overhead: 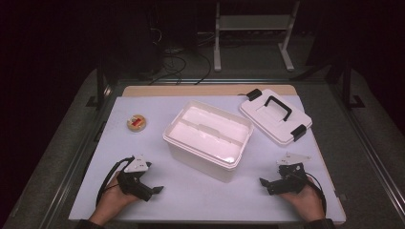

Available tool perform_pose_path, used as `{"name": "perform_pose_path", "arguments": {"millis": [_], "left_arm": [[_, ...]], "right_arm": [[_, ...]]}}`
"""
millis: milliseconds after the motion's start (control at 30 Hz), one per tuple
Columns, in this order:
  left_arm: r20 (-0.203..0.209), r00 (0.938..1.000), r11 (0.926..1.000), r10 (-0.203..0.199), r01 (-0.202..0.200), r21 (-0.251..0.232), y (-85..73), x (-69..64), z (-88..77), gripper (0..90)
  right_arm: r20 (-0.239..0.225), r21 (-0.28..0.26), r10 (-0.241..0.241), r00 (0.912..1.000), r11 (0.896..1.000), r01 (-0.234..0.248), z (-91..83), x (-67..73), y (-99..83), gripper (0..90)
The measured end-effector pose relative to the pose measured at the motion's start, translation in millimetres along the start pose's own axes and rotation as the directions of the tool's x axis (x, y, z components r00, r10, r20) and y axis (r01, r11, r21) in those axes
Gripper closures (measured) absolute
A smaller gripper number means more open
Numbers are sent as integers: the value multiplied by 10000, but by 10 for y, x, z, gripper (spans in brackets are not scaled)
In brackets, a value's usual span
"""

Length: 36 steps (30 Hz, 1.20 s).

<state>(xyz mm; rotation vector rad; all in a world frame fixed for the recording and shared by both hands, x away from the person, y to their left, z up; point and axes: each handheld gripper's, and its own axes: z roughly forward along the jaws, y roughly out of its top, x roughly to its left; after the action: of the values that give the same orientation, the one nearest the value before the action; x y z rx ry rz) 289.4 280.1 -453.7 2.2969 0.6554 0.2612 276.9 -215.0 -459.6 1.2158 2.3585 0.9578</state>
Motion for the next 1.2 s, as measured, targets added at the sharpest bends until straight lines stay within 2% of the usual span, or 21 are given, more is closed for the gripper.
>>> {"name": "perform_pose_path", "arguments": {"millis": [800, 933, 1133, 1200], "left_arm": [[-36, 10000, 10000, -49, 49, -33, 2, -6, -7, 0], [-93, 9999, 9999, -143, 142, -80, -4, 22, -39, 57], [-46, 9997, 9997, -224, 224, 6, 7, 38, -78, 78], [21, 9997, 9996, -263, 263, -64, 14, 49, -101, 131]], "right_arm": [[0, 15, -2, 10000, 10000, 2, -1, 0, 3, 0], [0, 11, -5, 10000, 10000, 5, -2, 0, 1, 0], [0, 9, -3, 10000, 10000, 3, -2, 0, 1, 0], [-3, 10, -1, 10000, 10000, 1, -1, -1, 2, 0]]}}
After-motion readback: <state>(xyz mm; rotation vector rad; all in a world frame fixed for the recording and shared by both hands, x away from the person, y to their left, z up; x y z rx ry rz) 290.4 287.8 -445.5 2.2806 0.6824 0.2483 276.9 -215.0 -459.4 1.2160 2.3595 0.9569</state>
